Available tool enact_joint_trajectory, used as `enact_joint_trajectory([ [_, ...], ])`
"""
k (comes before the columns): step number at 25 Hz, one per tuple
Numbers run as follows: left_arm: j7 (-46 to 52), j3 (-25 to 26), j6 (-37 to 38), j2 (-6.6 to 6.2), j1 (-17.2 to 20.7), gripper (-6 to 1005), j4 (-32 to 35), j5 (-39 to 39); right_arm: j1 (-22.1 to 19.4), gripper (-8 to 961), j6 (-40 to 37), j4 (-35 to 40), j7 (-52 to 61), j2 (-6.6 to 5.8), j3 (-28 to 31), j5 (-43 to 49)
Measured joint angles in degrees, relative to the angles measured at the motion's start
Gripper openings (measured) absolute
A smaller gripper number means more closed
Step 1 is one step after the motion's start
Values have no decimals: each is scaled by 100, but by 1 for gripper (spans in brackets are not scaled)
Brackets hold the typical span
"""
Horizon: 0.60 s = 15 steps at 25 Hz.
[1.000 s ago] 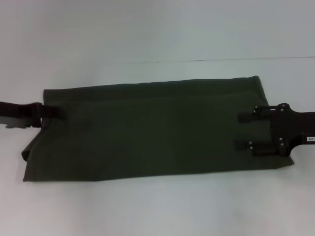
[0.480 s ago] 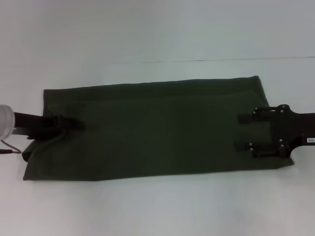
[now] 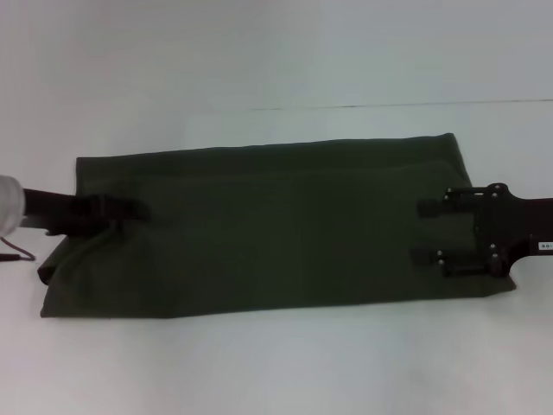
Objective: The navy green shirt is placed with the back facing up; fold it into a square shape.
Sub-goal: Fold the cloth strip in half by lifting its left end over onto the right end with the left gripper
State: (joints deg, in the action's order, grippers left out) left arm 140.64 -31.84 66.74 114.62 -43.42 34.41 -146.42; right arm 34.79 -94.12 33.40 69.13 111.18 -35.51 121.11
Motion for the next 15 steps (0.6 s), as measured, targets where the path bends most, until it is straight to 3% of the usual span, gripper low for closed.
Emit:
enact_joint_trajectory([
  [7, 22, 161, -2, -91, 130, 876, 311, 16, 14, 765, 3, 0, -2, -6, 0, 0],
  [15, 96, 187, -133, -106, 292, 875, 486, 15, 35, 765, 59, 0, 36, -18, -46, 0],
])
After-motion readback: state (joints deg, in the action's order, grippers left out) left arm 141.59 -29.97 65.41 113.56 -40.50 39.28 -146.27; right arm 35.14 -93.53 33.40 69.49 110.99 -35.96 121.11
